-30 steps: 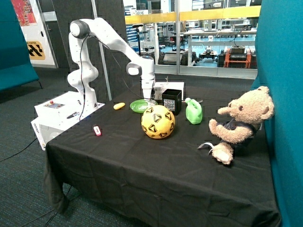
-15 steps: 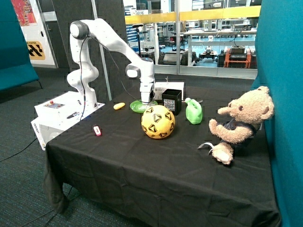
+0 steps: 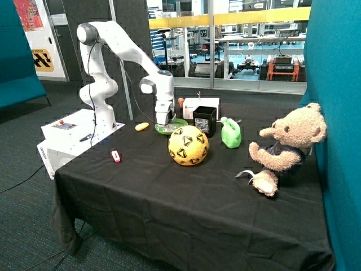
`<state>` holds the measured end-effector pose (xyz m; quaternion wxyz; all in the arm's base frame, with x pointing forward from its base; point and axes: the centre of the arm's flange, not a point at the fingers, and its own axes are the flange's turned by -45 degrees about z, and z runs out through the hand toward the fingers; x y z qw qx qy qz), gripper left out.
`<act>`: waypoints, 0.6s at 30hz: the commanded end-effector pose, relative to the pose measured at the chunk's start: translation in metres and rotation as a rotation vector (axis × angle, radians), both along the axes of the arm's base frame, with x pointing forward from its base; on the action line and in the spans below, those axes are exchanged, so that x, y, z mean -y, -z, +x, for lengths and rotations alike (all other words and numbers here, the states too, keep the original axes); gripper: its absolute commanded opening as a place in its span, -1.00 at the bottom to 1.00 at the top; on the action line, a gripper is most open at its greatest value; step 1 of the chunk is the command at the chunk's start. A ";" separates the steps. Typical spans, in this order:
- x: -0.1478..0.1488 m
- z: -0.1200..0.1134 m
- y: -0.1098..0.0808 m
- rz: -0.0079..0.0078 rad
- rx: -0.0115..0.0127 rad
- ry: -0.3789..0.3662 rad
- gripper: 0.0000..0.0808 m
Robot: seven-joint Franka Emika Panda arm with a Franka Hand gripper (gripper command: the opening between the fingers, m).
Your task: Dry the plate
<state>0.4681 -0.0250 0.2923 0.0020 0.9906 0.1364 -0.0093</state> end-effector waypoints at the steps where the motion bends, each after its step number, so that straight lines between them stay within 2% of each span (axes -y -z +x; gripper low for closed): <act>1: 0.010 -0.035 -0.003 0.0067 0.0178 -0.019 -1.00; 8: -0.006 -0.041 -0.007 0.0070 0.0177 -0.057 -1.00; 15: -0.046 -0.052 -0.008 0.0078 0.0173 -0.153 -1.00; 18: -0.056 -0.055 -0.008 0.0079 0.0173 -0.162 -1.00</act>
